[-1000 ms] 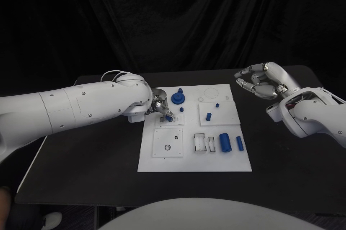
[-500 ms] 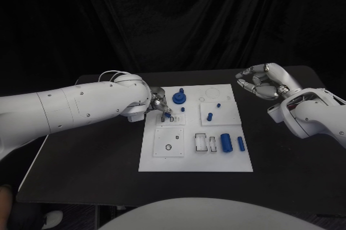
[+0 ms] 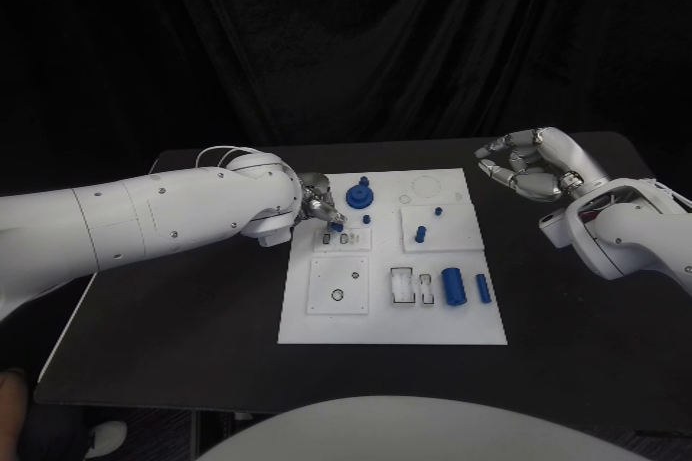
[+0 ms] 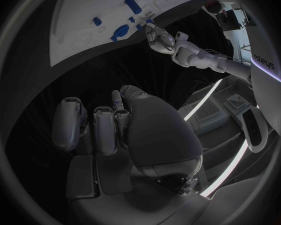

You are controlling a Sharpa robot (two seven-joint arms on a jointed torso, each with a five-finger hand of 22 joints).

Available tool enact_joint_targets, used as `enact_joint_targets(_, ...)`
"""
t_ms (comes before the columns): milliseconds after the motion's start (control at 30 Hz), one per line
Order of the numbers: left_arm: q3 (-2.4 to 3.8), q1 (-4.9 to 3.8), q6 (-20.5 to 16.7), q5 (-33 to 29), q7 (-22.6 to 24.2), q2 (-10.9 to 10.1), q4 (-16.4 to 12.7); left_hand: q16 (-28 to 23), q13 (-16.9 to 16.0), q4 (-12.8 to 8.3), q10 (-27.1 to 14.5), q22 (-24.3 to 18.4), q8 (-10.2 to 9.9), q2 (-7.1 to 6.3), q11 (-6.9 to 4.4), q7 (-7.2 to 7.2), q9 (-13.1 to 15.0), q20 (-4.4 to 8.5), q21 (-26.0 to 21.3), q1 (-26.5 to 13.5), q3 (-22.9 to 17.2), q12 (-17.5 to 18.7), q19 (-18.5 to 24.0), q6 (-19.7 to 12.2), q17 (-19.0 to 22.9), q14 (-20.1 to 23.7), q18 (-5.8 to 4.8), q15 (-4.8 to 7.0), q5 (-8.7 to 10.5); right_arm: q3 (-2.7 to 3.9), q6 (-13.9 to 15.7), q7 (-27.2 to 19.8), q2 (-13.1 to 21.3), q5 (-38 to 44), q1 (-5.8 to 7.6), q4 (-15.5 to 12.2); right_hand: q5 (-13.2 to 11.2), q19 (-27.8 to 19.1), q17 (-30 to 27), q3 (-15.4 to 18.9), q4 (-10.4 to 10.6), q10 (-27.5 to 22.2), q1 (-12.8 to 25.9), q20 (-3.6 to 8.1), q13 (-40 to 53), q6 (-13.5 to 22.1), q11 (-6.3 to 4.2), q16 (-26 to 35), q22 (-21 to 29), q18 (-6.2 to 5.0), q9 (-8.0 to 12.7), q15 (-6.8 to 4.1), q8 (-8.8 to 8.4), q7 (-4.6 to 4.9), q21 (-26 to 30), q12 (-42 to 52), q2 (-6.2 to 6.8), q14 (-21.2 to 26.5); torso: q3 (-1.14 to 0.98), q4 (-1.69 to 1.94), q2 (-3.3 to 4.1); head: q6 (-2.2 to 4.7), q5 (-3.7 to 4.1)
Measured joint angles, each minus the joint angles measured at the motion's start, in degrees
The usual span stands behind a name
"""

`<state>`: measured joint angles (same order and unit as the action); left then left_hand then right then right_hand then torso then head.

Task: Assemble the parts on the task board

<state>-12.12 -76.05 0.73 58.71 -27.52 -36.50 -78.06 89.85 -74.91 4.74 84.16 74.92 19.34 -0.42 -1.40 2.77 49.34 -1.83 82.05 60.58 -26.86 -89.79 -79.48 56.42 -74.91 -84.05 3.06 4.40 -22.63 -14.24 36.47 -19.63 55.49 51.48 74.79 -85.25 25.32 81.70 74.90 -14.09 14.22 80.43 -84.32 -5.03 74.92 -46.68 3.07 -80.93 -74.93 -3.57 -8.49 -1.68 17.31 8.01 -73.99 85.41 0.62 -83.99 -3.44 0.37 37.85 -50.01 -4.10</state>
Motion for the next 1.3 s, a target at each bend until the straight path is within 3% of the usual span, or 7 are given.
enact_joint_targets(433,-0.02,2.20,-4.1,0.0,0.0,-0.6,-0.8,0.0,0.0,-0.6,-0.2,0.0,0.0,-0.22,-0.20,0.10,0.1,-0.22,0.0,-0.2,-0.9,0.0,-0.2,0.1,0.0,0.0,-0.01,0.00,0.22,0.00,0.0,0.1,0.1,0.1,0.00,0.0,0.2,0.0,0.0,-0.2,-0.2,0.0,0.0,0.00,0.0,0.0,0.00,0.0,0.0,0.00,0.0,0.00,0.00,0.00,0.0,0.0,0.00,0.0,0.01,0.14,-0.04,0.00,0.35)
enact_joint_targets(1300,0.12,2.90,-5.8,0.0,0.3,-0.9,-1.6,0.0,0.0,-0.9,-0.2,0.0,-0.3,-0.34,-0.20,-0.11,0.2,-0.22,-0.3,-0.8,-1.6,0.0,-0.2,0.9,0.0,0.0,-0.01,-0.01,0.52,0.00,-0.1,0.3,0.1,0.4,-0.01,0.1,0.6,0.0,0.0,-0.3,-0.3,0.0,-0.2,0.00,0.0,0.0,0.00,0.0,0.0,0.00,0.1,0.00,0.00,0.00,0.2,0.0,0.21,0.0,0.06,0.11,-0.08,-0.01,0.13)
